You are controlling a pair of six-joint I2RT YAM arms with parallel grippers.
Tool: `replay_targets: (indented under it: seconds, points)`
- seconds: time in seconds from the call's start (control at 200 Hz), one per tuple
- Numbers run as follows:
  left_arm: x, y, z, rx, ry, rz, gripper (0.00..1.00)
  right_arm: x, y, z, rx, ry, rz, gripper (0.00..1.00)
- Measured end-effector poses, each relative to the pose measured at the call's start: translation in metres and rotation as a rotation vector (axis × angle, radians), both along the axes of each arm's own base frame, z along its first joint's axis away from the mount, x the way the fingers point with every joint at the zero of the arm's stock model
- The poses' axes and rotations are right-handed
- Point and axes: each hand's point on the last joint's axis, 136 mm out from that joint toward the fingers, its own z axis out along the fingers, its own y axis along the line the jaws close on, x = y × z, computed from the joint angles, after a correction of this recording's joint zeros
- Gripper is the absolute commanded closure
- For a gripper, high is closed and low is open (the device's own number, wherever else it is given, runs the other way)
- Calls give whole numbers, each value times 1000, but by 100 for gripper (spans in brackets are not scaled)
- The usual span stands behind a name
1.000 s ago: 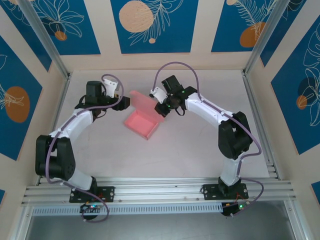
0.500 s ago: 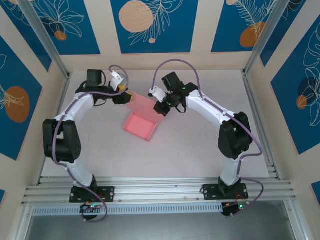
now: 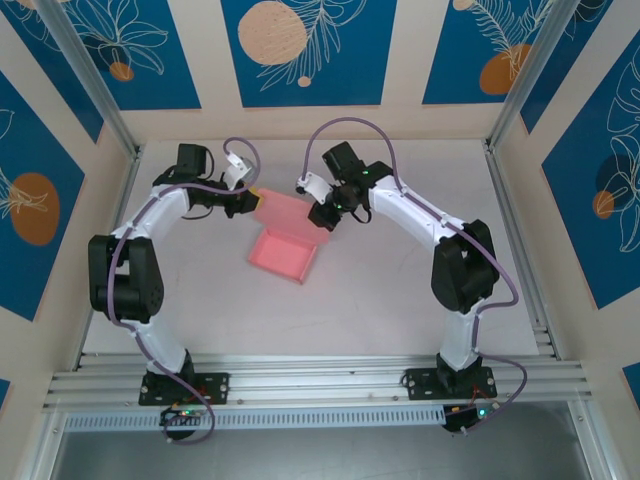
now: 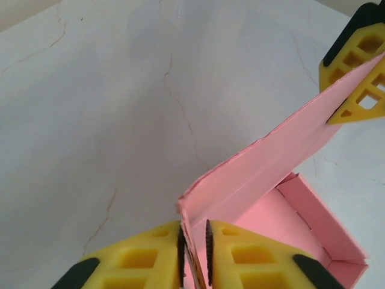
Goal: Fold the paper box
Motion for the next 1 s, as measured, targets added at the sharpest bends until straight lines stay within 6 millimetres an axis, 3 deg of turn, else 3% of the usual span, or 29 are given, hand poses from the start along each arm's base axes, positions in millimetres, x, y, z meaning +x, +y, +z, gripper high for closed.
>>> replay_targets:
  seconds: [0.09, 0.2, 0.29, 0.4, 0.665, 0.77, 1.0]
  points:
    - [1, 0, -1, 8, -2, 6, 94, 3, -3, -2, -3, 4, -8, 90]
    - [2, -4, -2, 16, 1, 16, 100, 6, -6, -2, -3, 7, -21, 71]
    - [-1, -10, -5, 21, 3, 27, 100, 11, -9, -1, 8, 7, -51, 56]
    - [-10, -17, -11, 28, 11, 64, 100, 16, -19, 0, 41, 11, -91, 46]
    - [-30, -19, 6, 10, -52, 154, 98, 22, -64, 13, 146, 14, -226, 42]
    - [-29, -18, 13, 0, -78, 170, 98, 21, -64, 12, 180, 18, -234, 41]
    - [-25, -14, 7, 14, -70, 205, 98, 20, -57, 3, 203, 42, -247, 42]
